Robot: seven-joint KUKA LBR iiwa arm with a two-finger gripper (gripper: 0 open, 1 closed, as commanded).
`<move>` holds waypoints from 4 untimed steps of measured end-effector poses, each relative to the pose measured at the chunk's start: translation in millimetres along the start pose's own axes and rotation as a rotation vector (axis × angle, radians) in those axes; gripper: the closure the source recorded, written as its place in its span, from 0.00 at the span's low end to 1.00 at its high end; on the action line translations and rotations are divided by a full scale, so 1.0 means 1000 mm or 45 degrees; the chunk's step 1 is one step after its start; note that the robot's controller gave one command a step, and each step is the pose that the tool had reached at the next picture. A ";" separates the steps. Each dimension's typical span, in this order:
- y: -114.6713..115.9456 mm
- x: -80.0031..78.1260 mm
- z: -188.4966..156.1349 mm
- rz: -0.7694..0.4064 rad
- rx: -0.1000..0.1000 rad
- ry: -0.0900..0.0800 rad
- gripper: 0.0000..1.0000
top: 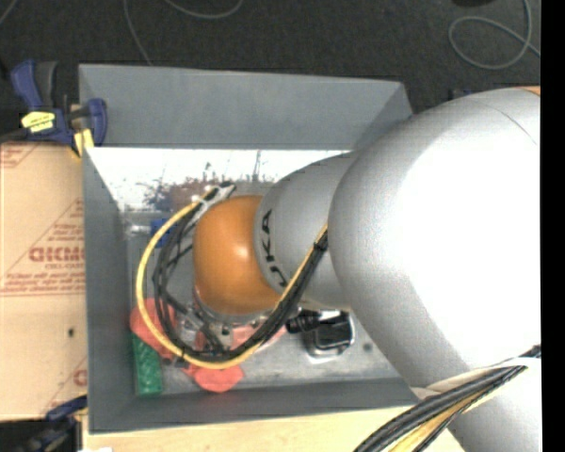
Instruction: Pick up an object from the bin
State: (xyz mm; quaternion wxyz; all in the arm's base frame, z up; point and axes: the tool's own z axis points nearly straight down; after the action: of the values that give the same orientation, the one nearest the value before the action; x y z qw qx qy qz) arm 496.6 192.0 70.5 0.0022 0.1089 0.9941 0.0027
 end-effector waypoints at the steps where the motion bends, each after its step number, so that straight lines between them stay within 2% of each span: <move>1: 0.000 0.000 0.000 0.001 0.000 0.000 1.00; 4: -0.003 0.000 -0.009 -0.020 -0.006 -0.005 1.00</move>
Offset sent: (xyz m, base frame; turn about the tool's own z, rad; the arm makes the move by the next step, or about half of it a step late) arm 0.0000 0.0000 0.0000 0.0000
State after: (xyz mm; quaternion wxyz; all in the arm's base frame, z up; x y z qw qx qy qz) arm 496.0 189.5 79.7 0.0043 0.1011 0.9949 0.0047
